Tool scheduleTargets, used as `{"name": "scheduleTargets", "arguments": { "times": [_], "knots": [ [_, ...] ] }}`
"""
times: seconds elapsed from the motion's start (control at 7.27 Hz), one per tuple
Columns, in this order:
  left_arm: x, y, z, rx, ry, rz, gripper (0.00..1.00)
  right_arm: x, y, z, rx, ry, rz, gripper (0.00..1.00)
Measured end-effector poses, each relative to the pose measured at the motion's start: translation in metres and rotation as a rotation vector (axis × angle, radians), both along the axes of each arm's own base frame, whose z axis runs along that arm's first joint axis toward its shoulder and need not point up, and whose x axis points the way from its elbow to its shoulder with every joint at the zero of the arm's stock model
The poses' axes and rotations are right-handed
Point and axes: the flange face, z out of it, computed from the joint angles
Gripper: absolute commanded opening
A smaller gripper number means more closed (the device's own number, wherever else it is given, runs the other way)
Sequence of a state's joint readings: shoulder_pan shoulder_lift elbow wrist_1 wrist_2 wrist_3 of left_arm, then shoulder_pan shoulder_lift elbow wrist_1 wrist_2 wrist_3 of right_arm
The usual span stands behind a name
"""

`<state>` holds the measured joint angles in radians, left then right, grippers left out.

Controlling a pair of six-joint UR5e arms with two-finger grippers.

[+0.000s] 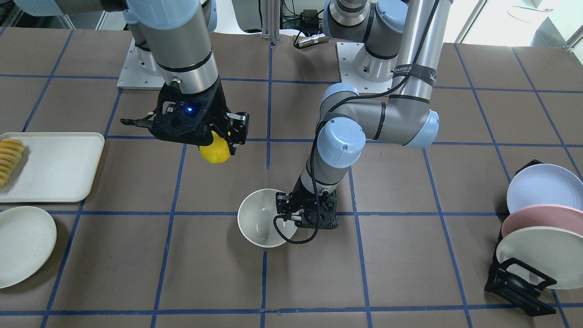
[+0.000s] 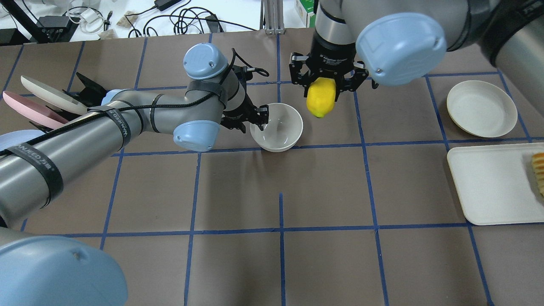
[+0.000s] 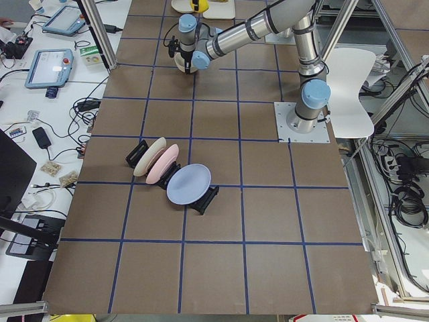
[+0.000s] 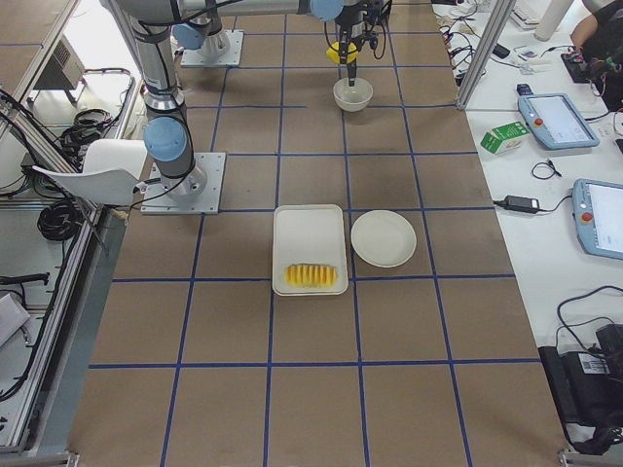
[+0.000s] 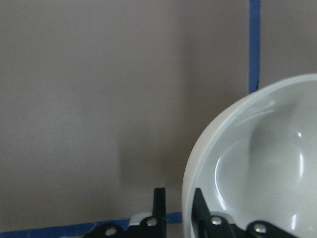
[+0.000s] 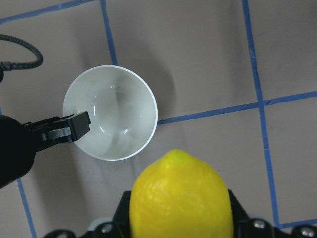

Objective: Place bowl and put lemon in it

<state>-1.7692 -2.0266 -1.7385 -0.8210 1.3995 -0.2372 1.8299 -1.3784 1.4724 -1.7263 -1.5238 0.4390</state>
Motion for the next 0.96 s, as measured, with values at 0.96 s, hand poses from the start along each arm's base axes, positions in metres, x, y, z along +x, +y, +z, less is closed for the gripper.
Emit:
{"name": "scheduleTargets", "arguments": {
  "times": [0.96],
  "knots": [
    [0.152,0.015,0.237,0.088,-0.120,-0.018,1.00,0.091,-0.026,-0.118,0.016,0.013,0.078,0.18]
  ]
}}
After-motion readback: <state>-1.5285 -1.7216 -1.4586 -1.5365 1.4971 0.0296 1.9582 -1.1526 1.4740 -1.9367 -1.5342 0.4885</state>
